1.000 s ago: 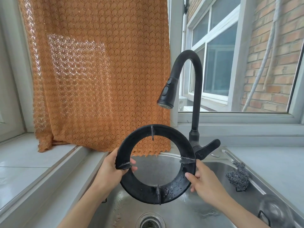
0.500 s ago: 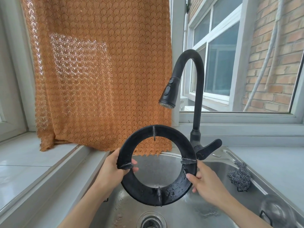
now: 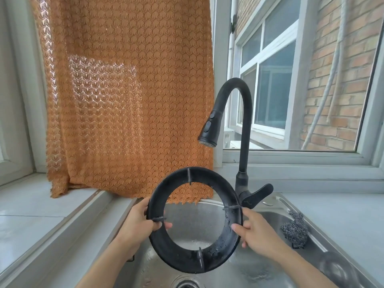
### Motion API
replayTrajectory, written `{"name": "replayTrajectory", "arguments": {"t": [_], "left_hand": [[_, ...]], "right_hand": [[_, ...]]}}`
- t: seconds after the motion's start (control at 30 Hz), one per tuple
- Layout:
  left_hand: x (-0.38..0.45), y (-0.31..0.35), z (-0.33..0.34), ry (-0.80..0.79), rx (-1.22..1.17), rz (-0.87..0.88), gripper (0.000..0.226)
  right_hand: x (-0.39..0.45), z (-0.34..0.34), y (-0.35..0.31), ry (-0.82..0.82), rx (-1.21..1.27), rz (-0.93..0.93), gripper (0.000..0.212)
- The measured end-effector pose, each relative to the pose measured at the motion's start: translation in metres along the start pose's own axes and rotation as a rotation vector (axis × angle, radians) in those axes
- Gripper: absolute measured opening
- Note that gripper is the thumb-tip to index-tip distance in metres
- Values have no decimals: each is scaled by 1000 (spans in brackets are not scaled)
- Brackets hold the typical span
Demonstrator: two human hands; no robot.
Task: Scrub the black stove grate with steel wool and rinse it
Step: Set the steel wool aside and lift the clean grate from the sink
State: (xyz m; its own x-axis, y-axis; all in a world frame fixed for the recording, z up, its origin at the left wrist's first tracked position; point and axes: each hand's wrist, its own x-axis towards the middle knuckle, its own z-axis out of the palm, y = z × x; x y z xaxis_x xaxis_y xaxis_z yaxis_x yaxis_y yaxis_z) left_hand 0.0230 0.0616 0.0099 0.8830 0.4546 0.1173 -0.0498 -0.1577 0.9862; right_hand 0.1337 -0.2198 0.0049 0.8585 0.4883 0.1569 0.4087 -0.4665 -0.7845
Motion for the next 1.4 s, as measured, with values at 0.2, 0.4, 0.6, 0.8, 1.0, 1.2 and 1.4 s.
{"name": "replayTrajectory", "arguments": {"t": [0.2, 0.4, 0.6, 0.8, 1.0, 1.2, 1.4], "left_hand": [[-4, 18, 3, -4, -85, -9, 54], [-21, 45, 14, -44, -95, 34, 52], [-41, 54, 47, -121, -157, 1, 37], [-48, 71, 112, -207, -319, -59, 31], [-47, 88, 204, -362, -359, -131, 42], [-45, 88, 301, -525, -294, -185, 42], [-43, 69, 366, -565, -245, -201, 44]], "right_hand": [[-11, -22, -19, 24, 34, 9, 15], [-37, -43, -26, 76, 95, 56, 21], [-77, -77, -28, 155, 161, 82, 17], [-117, -130, -17, 300, 236, 174, 15], [-148, -198, 26, 479, 175, 356, 20], [-183, -252, 76, 649, 84, 504, 24], [-196, -269, 119, 683, 40, 631, 19]]}}
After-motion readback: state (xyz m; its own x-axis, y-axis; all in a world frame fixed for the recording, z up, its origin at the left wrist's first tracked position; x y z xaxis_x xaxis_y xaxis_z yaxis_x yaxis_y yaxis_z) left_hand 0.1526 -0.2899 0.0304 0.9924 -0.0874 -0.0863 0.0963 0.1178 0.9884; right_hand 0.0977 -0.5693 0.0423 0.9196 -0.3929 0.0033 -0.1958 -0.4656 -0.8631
